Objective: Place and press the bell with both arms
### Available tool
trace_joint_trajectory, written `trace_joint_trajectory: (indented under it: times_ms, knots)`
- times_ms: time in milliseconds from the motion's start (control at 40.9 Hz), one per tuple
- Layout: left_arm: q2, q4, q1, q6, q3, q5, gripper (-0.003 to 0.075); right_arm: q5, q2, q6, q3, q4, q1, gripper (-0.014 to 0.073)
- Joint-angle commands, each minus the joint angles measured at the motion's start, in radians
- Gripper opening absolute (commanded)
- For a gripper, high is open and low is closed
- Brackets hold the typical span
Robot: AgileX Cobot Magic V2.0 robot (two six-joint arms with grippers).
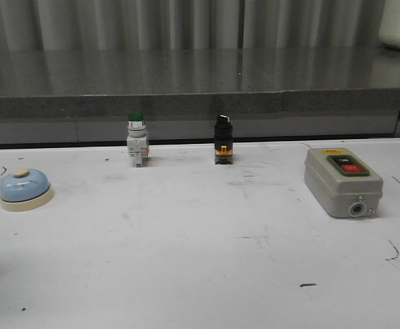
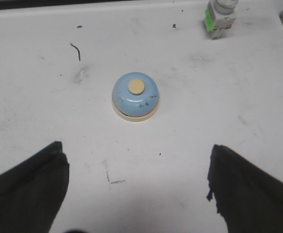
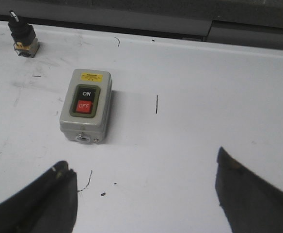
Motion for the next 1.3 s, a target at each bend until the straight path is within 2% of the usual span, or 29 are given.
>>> trace_joint_trajectory:
  times_ms: [0,220,440,636,881,954,1003,1125,1272]
  knots:
    - [0.096,-0.005,-0.007,0.002,-0.084,-0.065,0.0574,-0.071,0.006,-0.01,-0.033,-0.001,-0.002,0.0601]
    - [0.367,-0.005,-0.007,0.002,-0.233,-0.065,0.0566,-0.071,0.006,-0.01,-0.033,-0.001,-0.002,0.0601]
    - [0.555,-0.005,-0.007,0.002,-0.34,-0.063,0.0566,-0.071,0.006,-0.01,-0.033,-0.001,-0.002,0.0601]
    - [0.691,-0.005,-0.007,0.002,-0.399,-0.084,0.0565,-0.071,0.006,-0.01,-0.033,-0.001,-0.002,0.0601]
    - [0.755,-0.005,-0.007,0.002,-0.42,-0.11,0.0562,-0.071,0.006,-0.01,-0.033,-0.001,-0.002,0.0601]
    - [0.759,-0.005,-0.007,0.002,-0.42,-0.11,0.0518,-0.071,0.006,-0.01,-0.033,-0.001,-0.002,0.0601]
    - [0.759,-0.005,-0.007,0.002,-0.42,-0.11,0.0452,-0.071,0.006,-0.01,-0.033,-0.001,-0.002,0.0601]
    - [0.757,-0.005,-0.01,0.002,-0.42,-0.095,0.0343,-0.071,0.006,-0.01,-0.033,-0.001,-0.002,0.0601]
    - [0.736,-0.003,-0.039,0.025,-0.42,-0.074,0.0337,-0.071,0.006,-0.01,-0.033,-0.001,-0.002,0.0601]
